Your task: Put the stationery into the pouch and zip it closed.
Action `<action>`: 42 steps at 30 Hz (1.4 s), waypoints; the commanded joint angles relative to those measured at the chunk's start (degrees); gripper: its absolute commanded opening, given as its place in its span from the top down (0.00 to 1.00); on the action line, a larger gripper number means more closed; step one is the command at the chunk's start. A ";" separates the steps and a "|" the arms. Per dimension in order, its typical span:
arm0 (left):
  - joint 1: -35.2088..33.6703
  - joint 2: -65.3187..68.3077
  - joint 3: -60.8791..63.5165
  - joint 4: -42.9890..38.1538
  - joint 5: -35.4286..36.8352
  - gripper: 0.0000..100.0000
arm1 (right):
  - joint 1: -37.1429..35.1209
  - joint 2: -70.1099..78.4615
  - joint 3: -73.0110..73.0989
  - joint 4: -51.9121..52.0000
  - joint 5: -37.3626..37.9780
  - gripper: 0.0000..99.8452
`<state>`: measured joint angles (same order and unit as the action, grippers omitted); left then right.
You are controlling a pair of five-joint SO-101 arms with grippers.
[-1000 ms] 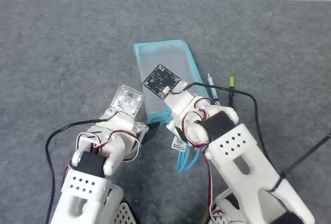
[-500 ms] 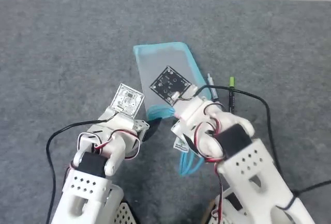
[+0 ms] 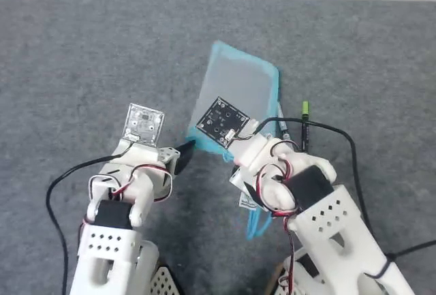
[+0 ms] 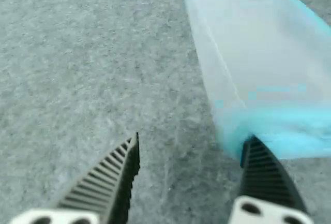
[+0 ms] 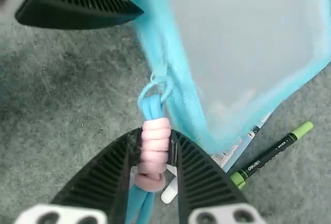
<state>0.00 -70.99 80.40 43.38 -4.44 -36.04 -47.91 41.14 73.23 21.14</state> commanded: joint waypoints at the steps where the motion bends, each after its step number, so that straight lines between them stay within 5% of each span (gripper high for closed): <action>1: -0.70 -1.32 -0.92 -2.02 1.14 0.71 | 3.12 -2.68 -0.35 0.40 0.70 0.99; 29: -2.90 -1.32 -0.84 -2.11 1.14 0.71 | 21.32 -2.59 2.90 -3.82 4.40 0.99; 37: -2.55 -1.41 -0.84 -1.93 1.14 0.71 | 20.79 -3.12 4.57 -6.46 4.13 0.99; 42: -2.37 -1.85 -2.24 -0.26 1.14 0.70 | 14.46 -2.42 -2.29 -5.05 2.37 0.99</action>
<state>-2.81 -70.99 80.40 43.38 -4.09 -18.46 -48.62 45.01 68.22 24.75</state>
